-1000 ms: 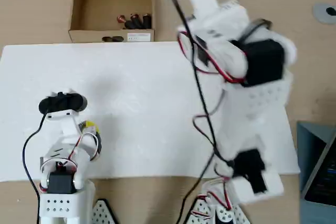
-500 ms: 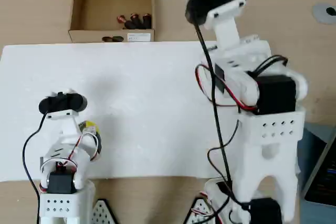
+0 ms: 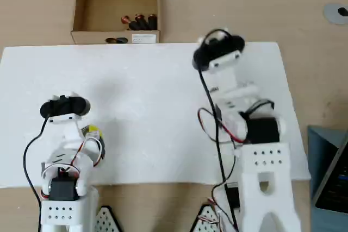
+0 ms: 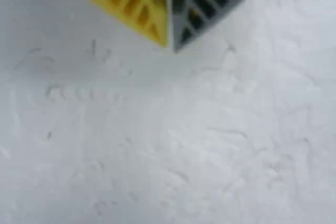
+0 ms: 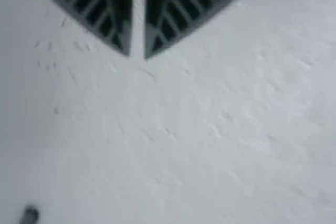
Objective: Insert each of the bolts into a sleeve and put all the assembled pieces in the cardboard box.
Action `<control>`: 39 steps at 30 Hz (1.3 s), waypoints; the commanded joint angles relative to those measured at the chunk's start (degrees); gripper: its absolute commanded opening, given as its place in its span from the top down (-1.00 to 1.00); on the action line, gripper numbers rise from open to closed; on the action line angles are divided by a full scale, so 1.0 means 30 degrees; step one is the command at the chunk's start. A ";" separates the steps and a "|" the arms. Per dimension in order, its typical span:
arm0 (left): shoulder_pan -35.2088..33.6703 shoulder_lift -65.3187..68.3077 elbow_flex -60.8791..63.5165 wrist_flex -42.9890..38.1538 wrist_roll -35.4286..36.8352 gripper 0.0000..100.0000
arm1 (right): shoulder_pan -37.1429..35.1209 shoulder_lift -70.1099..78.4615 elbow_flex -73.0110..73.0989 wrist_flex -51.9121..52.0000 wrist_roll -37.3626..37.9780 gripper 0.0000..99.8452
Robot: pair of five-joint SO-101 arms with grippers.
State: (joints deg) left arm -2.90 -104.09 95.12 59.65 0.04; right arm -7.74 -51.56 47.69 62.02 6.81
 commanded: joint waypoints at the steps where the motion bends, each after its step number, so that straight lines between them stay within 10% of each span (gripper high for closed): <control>1: -0.0176 -0.0161 -0.0117 -0.0381 -0.0176 1.00 | 0.0542 -0.1861 0.2095 -0.1172 -0.0234 0.98; 39: -0.0176 -0.0161 -0.0088 -0.0381 -0.0205 1.00 | 0.0366 -1.5370 1.5575 -0.2755 -0.0205 0.98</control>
State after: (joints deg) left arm -2.90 -104.09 95.12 59.65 -0.40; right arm -6.59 -94.29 93.93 52.62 6.55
